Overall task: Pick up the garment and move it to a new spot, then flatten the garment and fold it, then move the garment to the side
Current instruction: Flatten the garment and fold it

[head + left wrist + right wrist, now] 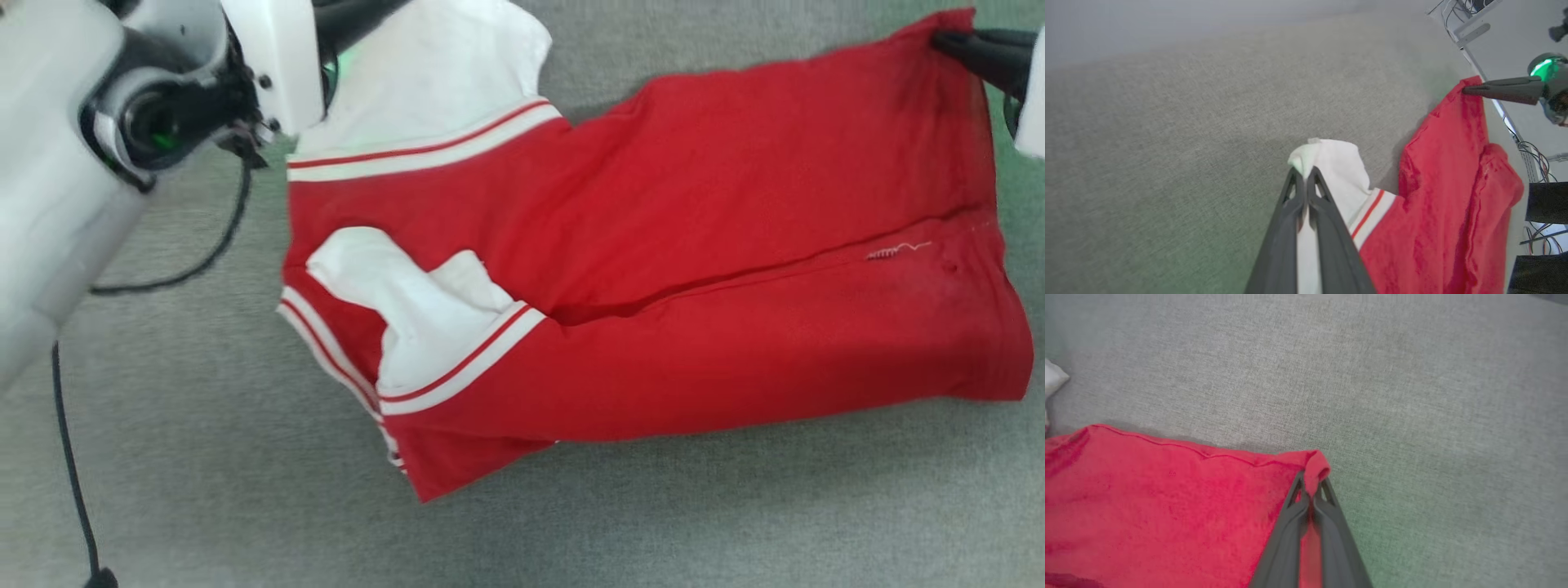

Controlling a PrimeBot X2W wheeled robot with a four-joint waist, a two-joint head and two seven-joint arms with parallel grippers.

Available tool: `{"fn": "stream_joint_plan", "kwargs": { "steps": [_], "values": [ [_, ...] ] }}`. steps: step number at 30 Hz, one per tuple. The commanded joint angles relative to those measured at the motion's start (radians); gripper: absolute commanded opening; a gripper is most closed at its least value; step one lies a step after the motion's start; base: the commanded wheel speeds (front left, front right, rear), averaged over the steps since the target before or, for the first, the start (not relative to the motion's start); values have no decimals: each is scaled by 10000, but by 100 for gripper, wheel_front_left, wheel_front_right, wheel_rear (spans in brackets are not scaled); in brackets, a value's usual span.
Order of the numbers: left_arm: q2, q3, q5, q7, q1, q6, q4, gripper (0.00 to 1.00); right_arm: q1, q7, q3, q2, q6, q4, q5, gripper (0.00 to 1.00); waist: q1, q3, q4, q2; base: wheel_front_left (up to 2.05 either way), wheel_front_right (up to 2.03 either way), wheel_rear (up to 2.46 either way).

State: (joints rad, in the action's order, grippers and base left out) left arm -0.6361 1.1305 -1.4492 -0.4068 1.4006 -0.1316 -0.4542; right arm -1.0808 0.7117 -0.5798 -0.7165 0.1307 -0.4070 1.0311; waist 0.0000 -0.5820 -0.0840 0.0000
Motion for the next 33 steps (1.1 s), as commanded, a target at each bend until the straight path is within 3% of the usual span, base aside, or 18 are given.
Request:
{"fn": "stream_joint_plan", "kwargs": {
  "steps": [1,11,20,27,33],
  "values": [
    [-115,-1,-104,260,-313,30,339,0,354,-126,21,-140,0,180,116,0,0,531,390,0,0,0,0],
    [-1542,476,75,2518,-2426,30,3349,0,2950,-833,507,-1569,0,1715,693,0,0,1702,997,0,0,0,0],
    [-2841,808,73,4906,-4968,29,4953,0,5738,-1749,1581,-2169,0,2562,1001,0,0,2236,1108,0,0,0,0],
    [-3322,1022,128,6034,-6499,172,5710,0,7398,-2209,2384,-2230,0,2878,1098,0,0,2318,1114,0,0,0,0],
    [-3136,1198,505,6235,-7282,513,5765,0,8280,-2406,2975,-1938,0,3007,770,0,0,2029,1180,0,0,0,0]
  ]
}}
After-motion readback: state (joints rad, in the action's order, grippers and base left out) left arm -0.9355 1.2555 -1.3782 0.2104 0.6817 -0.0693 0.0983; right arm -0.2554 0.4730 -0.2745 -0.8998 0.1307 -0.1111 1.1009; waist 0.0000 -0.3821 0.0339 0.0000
